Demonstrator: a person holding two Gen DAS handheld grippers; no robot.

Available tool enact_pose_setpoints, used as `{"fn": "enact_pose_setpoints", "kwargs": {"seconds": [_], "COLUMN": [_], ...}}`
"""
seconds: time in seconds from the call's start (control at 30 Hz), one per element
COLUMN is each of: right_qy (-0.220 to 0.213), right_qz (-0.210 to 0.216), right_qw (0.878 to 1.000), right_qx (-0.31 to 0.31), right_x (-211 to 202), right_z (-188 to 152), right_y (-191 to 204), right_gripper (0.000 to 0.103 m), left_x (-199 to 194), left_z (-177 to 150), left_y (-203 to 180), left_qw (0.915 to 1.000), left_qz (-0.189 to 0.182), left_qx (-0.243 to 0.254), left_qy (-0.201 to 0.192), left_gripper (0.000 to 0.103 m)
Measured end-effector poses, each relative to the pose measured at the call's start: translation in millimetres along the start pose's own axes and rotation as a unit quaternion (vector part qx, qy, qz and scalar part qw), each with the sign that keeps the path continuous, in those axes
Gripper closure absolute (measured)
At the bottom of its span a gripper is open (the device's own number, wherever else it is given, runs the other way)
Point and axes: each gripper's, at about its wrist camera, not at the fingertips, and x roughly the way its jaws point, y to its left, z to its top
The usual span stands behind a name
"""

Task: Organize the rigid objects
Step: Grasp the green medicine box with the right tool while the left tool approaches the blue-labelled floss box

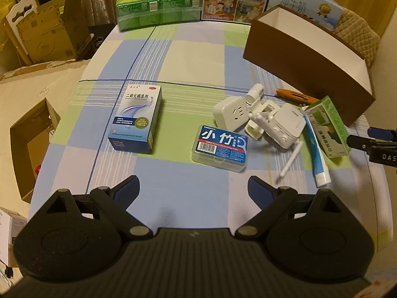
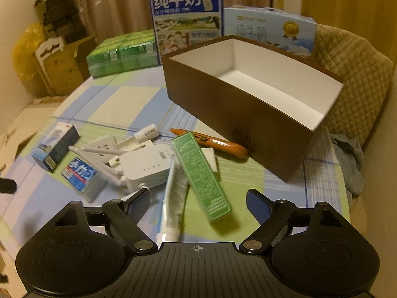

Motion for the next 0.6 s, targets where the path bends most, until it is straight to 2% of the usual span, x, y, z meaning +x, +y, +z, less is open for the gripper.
{"fn": "enact_pose_setpoints", "kwargs": {"seconds": [0.3,0.53,0.6], "right_qy": [0.029,0.040,0.044], "right_qz": [0.020,0.032,0.038], "right_qw": [0.998,0.995,0.995], "right_qx": [-0.052,-0.082,-0.086], "right_x": [51,70,74], "right_z": [9,13,14], "right_y": [-8,-7,-8], "right_gripper": [0.042,0.058,0.072], "left_x": [21,37,41], "left_z": [0,0,0], "left_y": [-7,-12,-15], "left_qw": [0.9997,0.9995,0.9996], "left_qz": [0.016,0.020,0.019], "left_qx": [-0.016,-0.019,-0.014], "left_qy": [-0.007,-0.011,-0.014], "left_gripper": [0.011,0.011,0.011]}}
